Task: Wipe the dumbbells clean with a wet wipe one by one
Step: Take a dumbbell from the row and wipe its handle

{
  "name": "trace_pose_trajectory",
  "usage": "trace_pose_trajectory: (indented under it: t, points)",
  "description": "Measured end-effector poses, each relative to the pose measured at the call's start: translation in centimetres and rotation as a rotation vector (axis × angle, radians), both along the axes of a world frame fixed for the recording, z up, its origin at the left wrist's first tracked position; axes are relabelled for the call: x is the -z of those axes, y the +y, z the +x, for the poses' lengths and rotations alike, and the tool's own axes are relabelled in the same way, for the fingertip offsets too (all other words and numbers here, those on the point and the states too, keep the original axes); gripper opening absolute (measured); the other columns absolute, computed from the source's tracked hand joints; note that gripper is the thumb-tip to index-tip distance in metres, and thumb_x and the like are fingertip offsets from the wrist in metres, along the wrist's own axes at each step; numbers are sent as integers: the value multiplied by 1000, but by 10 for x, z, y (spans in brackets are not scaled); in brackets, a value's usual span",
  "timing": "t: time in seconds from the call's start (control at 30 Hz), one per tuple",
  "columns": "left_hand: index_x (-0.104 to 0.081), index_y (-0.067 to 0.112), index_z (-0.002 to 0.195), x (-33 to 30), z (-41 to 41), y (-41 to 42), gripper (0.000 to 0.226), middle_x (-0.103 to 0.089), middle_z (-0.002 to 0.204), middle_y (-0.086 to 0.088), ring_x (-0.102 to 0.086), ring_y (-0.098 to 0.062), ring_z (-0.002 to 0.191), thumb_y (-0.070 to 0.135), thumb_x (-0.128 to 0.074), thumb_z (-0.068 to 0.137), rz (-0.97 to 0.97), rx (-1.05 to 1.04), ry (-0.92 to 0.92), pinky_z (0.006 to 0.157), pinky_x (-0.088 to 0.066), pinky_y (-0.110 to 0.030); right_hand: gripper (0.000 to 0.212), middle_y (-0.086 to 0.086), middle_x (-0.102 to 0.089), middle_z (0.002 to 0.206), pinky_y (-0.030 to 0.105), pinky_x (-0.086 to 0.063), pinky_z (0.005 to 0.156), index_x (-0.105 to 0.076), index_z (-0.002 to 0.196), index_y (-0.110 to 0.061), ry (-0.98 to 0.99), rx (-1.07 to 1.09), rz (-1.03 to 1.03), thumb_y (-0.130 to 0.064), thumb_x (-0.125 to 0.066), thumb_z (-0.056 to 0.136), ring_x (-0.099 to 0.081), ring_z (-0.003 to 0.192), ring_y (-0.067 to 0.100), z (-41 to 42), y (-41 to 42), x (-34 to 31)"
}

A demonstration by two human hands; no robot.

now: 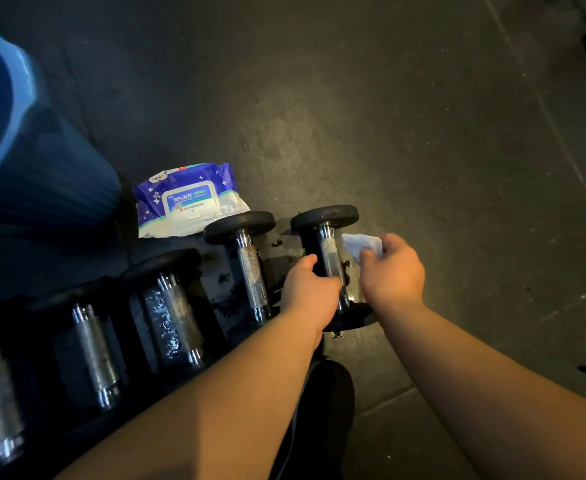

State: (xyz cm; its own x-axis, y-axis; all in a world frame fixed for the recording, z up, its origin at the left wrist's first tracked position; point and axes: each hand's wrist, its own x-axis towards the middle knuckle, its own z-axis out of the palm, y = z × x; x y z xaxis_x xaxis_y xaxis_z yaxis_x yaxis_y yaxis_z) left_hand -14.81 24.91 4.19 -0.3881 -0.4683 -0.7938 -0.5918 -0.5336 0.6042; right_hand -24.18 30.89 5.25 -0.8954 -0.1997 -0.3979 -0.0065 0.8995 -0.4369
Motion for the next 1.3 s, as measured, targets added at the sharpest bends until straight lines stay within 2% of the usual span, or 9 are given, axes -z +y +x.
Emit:
trace_pose_trajectory:
  t: [0.17, 0.3, 0.4, 0.57, 0.77, 0.87, 1.1, 1.23, 1.3]
  points:
    - [-33, 25, 152, 2, 4, 3, 70, -53, 141, -3, -55, -19, 120, 9, -59, 89, 21, 113, -30, 99, -49, -34, 16, 0, -60, 80, 33, -43, 67, -61, 94, -14, 46, -44, 30, -25, -52, 99, -59, 81, 26, -5, -14, 21]
    - [-52, 26, 137, 5, 1, 2, 57, -65, 103, 9, -62, -16, 103, 1, -52, 85, 31, 175, -36, 89, -53, -31, 16, 0, -69, 87, 30, -39, 68, -69, 98, -22, 44, -140, -21, -30, -55, 99, -60, 83, 24, 2, -25, 33]
    - [-47, 34, 139, 7, 0, 3, 66, -67, 114, 0, -66, -19, 99, 6, -52, 80, 84, 200, -43, 88, -57, -40, 18, -3, -67, 84, 29, -39, 67, -72, 103, -27, 44, -201, -24, -27, -55, 98, -54, 77, 18, 6, -27, 34]
    - [-50, 41, 132, 14, 0, 4, 67, -70, 107, 0, -68, -23, 98, 11, -49, 72, 100, 208, -38, 88, -57, -45, 18, -8, -60, 74, 29, -36, 62, -71, 97, -26, 48, -296, 9, -28, -54, 99, -54, 71, 17, 5, -29, 37]
    - [-53, 43, 126, 22, 2, 7, 60, -70, 103, 5, -67, -18, 97, 5, -50, 80, 74, 225, -31, 89, -57, -43, 20, 4, -60, 66, 35, -45, 63, -62, 71, -16, -356, 83, -244, -11, -55, 89, -57, 68, 22, -1, -37, 44]
    - [-51, 49, 121, 25, 1, 10, 59, -70, 102, 7, -67, -17, 96, 8, -54, 79, 80, 216, -28, 89, -57, -43, 22, 5, -54, 60, 28, -42, 54, -59, 68, -12, -512, 233, -346, -1, -52, 86, -53, 59, 20, -3, -39, 40]
    - [-51, 40, 134, 21, 1, 9, 62, -69, 108, 4, -65, -17, 100, 5, -49, 82, 57, 227, -26, 91, -56, -41, 24, 3, -61, 66, 32, -41, 58, -66, 76, -12, -257, -75, -215, -19, -53, 95, -52, 61, 16, 4, -29, 32]
    - [-45, 43, 139, 23, 0, 12, 74, -68, 118, 1, -65, -20, 107, 12, -47, 72, 88, 221, -21, 93, -55, -43, 37, -4, -59, 64, 33, -42, 62, -64, 73, -15, -160, -59, -247, -36, -51, 101, -54, 64, 13, 5, -23, 33]
    - [-40, 46, 142, 26, -3, 16, 78, -66, 124, 2, -63, -19, 111, 13, -48, 72, 100, 229, -10, 96, -54, -42, 30, -7, -62, 67, 32, -45, 66, -68, 76, -22, -123, -57, -226, -35, -55, 100, -57, 68, 12, 1, -21, 37]
